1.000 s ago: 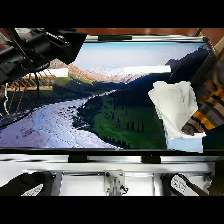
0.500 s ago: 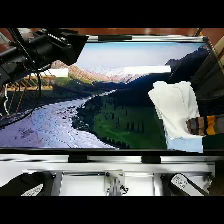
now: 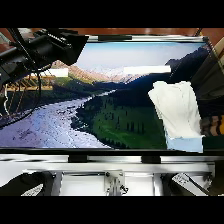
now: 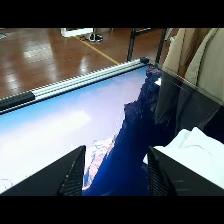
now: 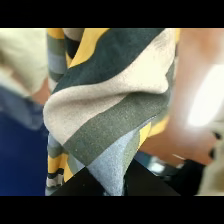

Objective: Fold the shirts.

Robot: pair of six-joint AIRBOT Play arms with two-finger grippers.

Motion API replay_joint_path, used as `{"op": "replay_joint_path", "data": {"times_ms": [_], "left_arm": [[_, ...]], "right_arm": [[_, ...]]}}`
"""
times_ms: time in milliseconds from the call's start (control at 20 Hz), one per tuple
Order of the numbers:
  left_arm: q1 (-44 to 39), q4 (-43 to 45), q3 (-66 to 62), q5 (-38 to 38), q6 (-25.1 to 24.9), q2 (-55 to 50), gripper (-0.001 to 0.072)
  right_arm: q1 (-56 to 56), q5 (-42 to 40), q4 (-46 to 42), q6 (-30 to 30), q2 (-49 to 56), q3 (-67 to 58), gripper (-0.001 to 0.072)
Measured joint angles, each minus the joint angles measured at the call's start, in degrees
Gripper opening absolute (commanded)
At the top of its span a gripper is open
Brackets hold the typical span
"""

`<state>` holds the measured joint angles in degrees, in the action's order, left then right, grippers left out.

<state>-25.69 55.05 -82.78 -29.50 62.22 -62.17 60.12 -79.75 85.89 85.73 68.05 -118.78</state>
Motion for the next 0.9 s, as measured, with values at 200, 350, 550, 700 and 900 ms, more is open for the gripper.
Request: {"op": "replay_joint_path", "data": {"times_ms": [200, 350, 550, 700, 900], "left_arm": [[0.0, 0.0, 0.0, -1.4, 0.1, 0.0, 0.0459], [0.0, 0.0, 0.0, -3.8, 2.0, 0.0, 0.0459], [0.0, 0.0, 0.0, -7.1, 3.4, 0.0, 0.0459], [0.0, 0.0, 0.0, -8.2, 3.8, 0.0, 0.0459], [0.0, 0.0, 0.0, -8.9, 4.0, 0.0, 0.0459]], "right_arm": [[6.6, 1.7, 0.4, -0.1, 0.2, 0.0, 0.0049], [10.7, 2.4, 1.7, -0.2, 0.5, 0.0, 0.0049], [14.2, 2.8, 2.3, -0.1, 1.3, 0.0, 0.0049], [15.9, 3.3, 2.6, 0.0, 2.1, 0.0, 0.0049], [18.5, 3.4, 2.8, 0.6, 2.6, 0.0, 0.0049]]}}
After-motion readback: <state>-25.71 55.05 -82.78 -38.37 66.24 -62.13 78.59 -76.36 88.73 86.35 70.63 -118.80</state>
